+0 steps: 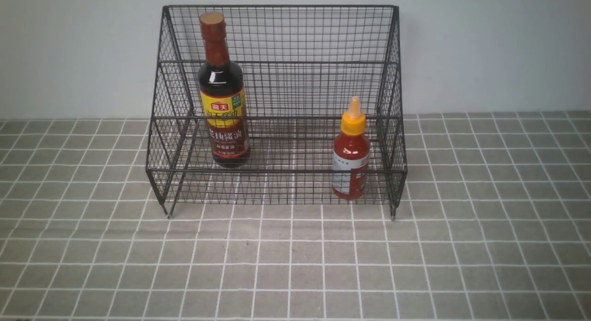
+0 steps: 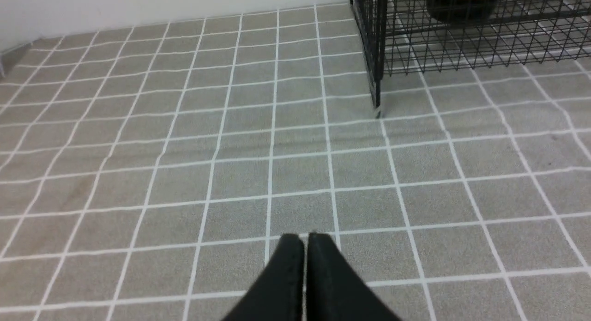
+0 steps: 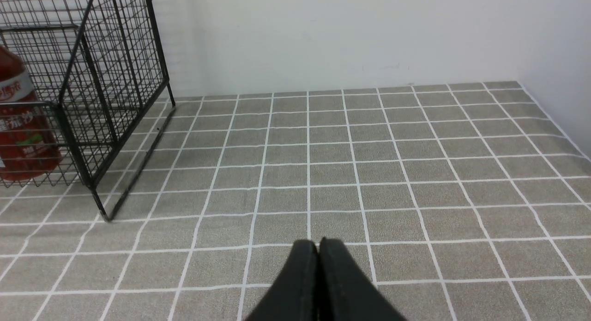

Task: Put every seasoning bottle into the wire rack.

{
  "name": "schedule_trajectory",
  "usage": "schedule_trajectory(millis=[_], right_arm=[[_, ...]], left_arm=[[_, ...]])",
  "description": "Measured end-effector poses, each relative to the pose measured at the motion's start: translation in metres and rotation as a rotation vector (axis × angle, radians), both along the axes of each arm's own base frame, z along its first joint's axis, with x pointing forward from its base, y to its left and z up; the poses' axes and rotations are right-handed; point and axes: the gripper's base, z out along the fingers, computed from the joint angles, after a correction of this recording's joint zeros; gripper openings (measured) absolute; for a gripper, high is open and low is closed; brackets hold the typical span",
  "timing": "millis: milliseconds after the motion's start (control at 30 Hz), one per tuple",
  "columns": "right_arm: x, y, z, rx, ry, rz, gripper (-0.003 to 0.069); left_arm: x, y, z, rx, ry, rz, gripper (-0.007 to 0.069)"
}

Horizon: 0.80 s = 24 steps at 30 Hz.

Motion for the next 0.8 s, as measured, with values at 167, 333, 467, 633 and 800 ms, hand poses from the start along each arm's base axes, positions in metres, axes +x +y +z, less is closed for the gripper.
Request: schedule_trajectory(millis=[167, 333, 467, 633, 800], right_arm=[[0.0000, 0.0000, 0.0000, 0.000, 0.000, 0.000, -0.0015], [0.0000, 0.0000, 0.0001, 0.000, 0.000, 0.000, -0.0015], [0.0000, 0.0000, 0.0001, 0.000, 0.000, 0.000, -0.0015], [0.0000, 0.0000, 0.0001, 0.000, 0.000, 0.000, -0.0015], [0.0000, 0.0000, 0.0001, 0.000, 0.000, 0.000, -0.0015]], left_arm=[[0.0003, -0.0005, 0.0002, -0.013, -0.008, -0.001, -0.0007], [0.0003, -0.0005, 0.0002, -0.014, -0.008, -0.001, -0.0007], [0.0003, -0.0005, 0.0002, -0.014, -0.008, -0.001, -0.0007], [0.0003, -0.0005, 0.0002, -0.014, -0.008, -0.001, -0.0007], [0.0003, -0.0005, 0.0002, -0.014, -0.008, -0.001, -0.0007]])
